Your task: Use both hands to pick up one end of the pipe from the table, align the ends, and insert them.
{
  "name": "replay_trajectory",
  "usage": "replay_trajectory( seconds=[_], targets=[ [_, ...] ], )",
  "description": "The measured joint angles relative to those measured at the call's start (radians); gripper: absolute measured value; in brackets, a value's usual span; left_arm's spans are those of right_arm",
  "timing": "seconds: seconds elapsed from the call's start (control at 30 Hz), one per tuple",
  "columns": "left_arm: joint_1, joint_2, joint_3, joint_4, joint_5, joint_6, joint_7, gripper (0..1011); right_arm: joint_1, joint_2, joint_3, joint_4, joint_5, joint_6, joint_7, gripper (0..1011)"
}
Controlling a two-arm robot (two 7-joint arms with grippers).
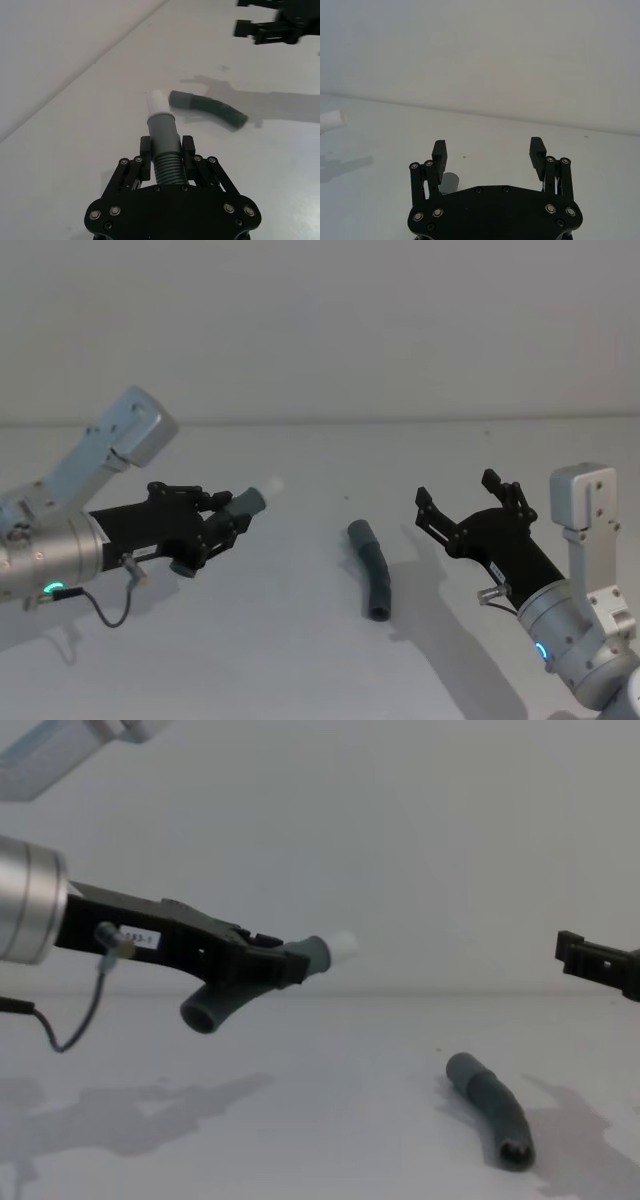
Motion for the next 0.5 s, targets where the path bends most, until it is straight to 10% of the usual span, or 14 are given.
replay_trajectory(
  seconds=[0.5],
  targets=[
    [-0.111, 0.080, 0.035, 0.108, -0.083, -0.080, -0.289, 334, 0.000, 0.000, 0.000, 0.000, 0.000, 0.000, 0.000, 1004]
  ],
)
